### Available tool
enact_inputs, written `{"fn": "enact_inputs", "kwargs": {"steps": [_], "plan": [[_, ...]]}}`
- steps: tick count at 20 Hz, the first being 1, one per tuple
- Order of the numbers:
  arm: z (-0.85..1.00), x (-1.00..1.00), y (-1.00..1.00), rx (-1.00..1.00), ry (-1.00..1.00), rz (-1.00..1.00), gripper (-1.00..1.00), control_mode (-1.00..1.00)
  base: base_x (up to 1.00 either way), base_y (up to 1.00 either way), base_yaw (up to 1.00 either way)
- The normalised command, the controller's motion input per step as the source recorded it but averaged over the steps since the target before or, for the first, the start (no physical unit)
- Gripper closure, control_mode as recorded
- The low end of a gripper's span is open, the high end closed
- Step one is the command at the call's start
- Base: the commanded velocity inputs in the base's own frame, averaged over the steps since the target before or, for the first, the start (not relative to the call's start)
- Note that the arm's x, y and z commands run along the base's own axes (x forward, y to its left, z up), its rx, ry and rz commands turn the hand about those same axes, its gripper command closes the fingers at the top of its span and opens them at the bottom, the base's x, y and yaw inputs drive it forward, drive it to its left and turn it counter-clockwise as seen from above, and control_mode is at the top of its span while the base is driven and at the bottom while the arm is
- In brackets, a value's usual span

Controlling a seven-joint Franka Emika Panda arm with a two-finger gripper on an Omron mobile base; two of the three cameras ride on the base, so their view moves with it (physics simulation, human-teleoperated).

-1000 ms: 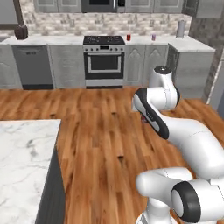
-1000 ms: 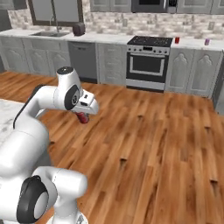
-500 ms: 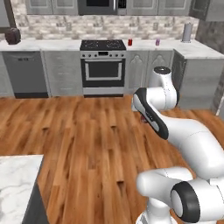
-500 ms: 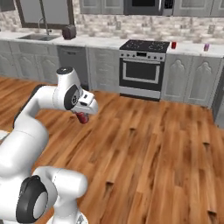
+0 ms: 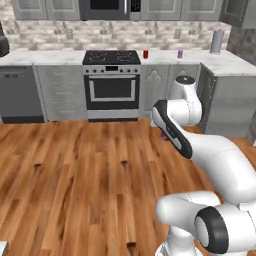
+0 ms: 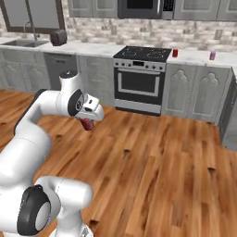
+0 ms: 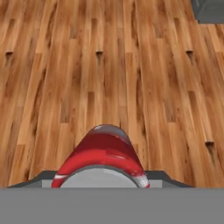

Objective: Four empty soda cans are scattered around the kitchen. Gather all the cans and cluster them next to the stove for recycling.

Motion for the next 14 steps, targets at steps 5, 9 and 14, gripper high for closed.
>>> {"fn": "enact_inputs", "kwargs": {"steps": [5,9,14], "plan": [[0.0,0.0,0.0,0.0,0.0,0.0,1.0,1.0,0.86,-0.52,0.0],[0.0,0.0,0.0,0.0,0.0,0.0,1.0,1.0,0.99,-0.5,0.0],[0.0,0.0,0.0,0.0,0.0,0.0,1.0,1.0,1.0,-0.47,0.0]]}}
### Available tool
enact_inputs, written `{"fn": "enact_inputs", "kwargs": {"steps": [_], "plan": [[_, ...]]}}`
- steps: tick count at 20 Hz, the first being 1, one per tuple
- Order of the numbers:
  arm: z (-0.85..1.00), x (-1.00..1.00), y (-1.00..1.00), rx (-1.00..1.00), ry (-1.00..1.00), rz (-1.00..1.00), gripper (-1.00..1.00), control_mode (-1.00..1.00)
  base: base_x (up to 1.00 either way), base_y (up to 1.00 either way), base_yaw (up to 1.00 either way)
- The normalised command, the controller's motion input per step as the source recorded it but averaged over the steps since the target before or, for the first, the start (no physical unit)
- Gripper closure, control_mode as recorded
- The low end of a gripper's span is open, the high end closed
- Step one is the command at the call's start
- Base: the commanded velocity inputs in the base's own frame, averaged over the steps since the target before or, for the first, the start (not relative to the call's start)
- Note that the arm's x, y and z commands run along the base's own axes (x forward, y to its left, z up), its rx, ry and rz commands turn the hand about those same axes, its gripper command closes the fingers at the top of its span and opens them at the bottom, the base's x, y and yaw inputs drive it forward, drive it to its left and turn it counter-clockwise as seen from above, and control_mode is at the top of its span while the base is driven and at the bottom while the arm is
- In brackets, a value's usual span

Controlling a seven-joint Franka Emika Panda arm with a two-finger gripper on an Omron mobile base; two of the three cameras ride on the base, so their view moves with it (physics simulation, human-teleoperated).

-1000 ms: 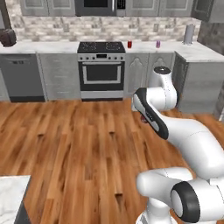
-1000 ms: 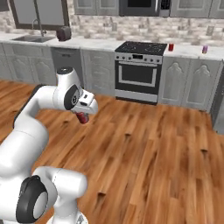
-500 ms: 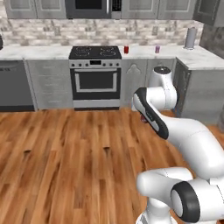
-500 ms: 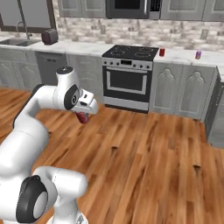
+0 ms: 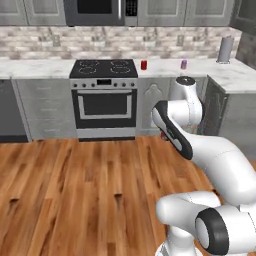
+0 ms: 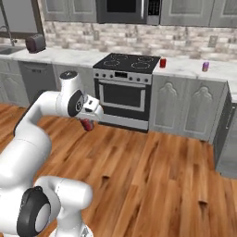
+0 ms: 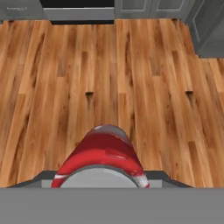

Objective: Four empty soda cans are scattered around the kitchen. Gather all the cans and cluster them next to the stove for recycling.

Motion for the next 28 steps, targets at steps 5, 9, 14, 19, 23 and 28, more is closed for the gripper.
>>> {"fn": "enact_inputs", "kwargs": {"steps": [5,9,14,19,23,28], "plan": [[0.0,0.0,0.0,0.0,0.0,0.0,1.0,1.0,1.0,-0.45,0.0],[0.0,0.0,0.0,0.0,0.0,0.0,1.0,1.0,1.0,-0.48,0.0],[0.0,0.0,0.0,0.0,0.0,0.0,1.0,1.0,0.94,-0.56,0.0],[0.0,0.0,0.0,0.0,0.0,0.0,1.0,1.0,0.77,-0.37,0.0],[0.0,0.0,0.0,0.0,0.0,0.0,1.0,1.0,0.58,-0.25,0.02],[0.0,0.0,0.0,0.0,0.0,0.0,1.0,1.0,0.52,-0.22,0.03]]}}
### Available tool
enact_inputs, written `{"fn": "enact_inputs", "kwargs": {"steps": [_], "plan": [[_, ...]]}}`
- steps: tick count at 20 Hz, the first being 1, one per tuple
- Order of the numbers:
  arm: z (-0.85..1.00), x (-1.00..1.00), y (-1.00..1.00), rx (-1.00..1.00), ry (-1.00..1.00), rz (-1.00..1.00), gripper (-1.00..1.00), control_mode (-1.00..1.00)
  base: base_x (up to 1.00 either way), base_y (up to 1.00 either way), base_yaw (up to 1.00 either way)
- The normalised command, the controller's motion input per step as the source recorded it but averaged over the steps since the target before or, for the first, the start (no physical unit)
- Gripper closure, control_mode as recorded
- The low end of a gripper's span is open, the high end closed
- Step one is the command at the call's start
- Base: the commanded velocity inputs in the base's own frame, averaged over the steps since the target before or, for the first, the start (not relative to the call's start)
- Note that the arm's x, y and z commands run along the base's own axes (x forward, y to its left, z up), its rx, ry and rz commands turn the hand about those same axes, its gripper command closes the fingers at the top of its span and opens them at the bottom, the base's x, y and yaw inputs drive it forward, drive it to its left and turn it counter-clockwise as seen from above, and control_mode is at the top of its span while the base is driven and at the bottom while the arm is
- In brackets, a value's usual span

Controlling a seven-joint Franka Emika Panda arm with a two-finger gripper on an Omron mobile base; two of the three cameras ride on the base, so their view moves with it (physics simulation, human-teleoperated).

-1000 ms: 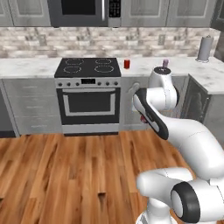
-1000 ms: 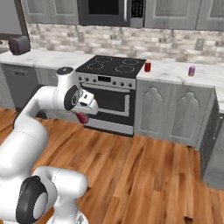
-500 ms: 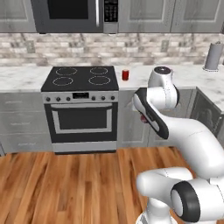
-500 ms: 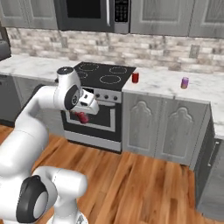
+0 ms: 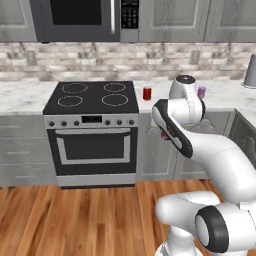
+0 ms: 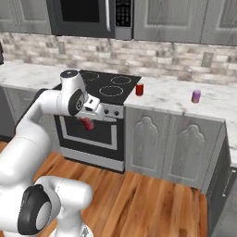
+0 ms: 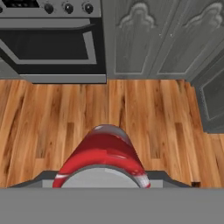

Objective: Four empty soda cans are scattered around the kitchen. Gather all the cans and cluster them next to the stove for recycling.

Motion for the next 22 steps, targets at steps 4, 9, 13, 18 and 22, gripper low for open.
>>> {"fn": "enact_inputs", "kwargs": {"steps": [4,9,13,18,22], "plan": [[0.0,0.0,0.0,0.0,0.0,0.0,1.0,1.0,0.48,-0.29,0.02],[0.0,0.0,0.0,0.0,0.0,0.0,1.0,1.0,0.45,-0.33,0.01],[0.0,0.0,0.0,0.0,0.0,0.0,1.0,1.0,0.47,-0.35,0.01],[0.0,0.0,0.0,0.0,0.0,0.0,1.0,1.0,0.41,-0.41,0.0],[0.0,0.0,0.0,0.0,0.0,0.0,1.0,1.0,0.43,-0.38,0.0]]}}
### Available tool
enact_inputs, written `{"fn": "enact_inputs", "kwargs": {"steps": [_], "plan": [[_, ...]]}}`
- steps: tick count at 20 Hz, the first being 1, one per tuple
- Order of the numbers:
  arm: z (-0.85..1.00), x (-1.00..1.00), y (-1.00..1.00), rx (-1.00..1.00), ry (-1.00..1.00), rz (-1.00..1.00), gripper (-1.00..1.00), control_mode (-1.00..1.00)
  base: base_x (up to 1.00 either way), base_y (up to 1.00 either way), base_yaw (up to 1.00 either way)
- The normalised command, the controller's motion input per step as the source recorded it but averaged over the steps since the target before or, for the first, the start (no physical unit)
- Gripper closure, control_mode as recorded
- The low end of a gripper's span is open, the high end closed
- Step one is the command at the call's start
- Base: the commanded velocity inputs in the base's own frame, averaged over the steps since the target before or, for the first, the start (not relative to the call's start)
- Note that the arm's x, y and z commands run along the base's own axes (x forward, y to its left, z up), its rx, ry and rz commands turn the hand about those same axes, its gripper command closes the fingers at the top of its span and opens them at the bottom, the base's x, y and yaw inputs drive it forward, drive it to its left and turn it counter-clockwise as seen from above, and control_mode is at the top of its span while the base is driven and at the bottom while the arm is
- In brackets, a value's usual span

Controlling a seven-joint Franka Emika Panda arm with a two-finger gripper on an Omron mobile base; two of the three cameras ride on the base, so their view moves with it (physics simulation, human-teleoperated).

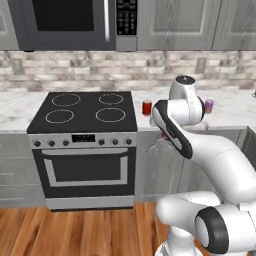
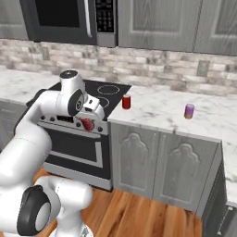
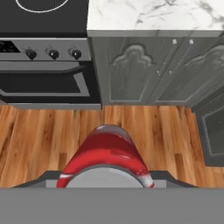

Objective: Four empty soda cans are scattered around the kitchen. Gather all the cans and cluster them next to the stove for recycling.

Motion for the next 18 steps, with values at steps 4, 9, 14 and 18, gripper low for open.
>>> {"fn": "enact_inputs", "kwargs": {"steps": [4,9,14,18], "plan": [[0.0,0.0,0.0,0.0,0.0,0.0,1.0,1.0,0.46,-0.34,0.0],[0.0,0.0,0.0,0.0,0.0,0.0,1.0,1.0,0.49,-0.31,0.0],[0.0,0.0,0.0,0.0,0.0,0.0,1.0,1.0,0.44,-0.32,0.0],[0.0,0.0,0.0,0.0,0.0,0.0,1.0,1.0,0.4,-0.33,0.0]]}}
